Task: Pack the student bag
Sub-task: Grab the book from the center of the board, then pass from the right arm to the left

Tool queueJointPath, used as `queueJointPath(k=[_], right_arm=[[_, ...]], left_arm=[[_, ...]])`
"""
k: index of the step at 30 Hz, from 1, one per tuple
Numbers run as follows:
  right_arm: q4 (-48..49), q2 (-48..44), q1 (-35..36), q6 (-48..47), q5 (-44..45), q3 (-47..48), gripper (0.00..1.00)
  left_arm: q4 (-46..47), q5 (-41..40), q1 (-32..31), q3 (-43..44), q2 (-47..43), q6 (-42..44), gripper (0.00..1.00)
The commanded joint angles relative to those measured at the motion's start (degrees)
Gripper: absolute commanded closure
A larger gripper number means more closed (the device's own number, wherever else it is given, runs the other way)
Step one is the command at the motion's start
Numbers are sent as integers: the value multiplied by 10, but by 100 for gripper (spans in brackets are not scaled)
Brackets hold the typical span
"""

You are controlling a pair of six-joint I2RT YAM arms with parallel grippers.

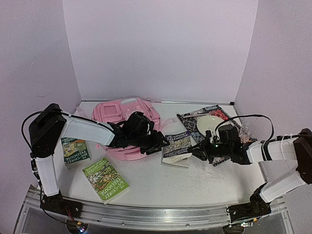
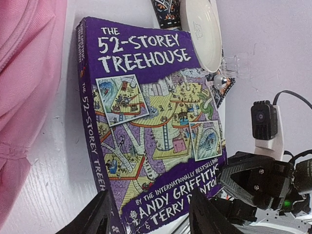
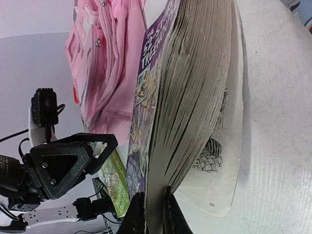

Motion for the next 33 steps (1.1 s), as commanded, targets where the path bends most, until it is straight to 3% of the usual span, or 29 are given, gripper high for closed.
queueJointPath(k=[1, 14, 20, 26, 33], right_arm=[[101, -32, -2, 34, -26, -3, 100], [126, -31, -2, 37, -33, -5, 100], [131, -21, -2, 32, -33, -6, 100], [135, -15, -2, 28, -35, -12, 100], [107, -21, -2, 10, -38, -13, 100]], left_arm=[[34, 27, 2, 8, 20, -29, 44], [43, 66, 1, 20, 54, -52, 45], [100, 100, 0, 12, 55, -101, 49], [209, 127, 0, -20, 51, -182, 64], [245, 119, 1, -13, 19, -174, 89]])
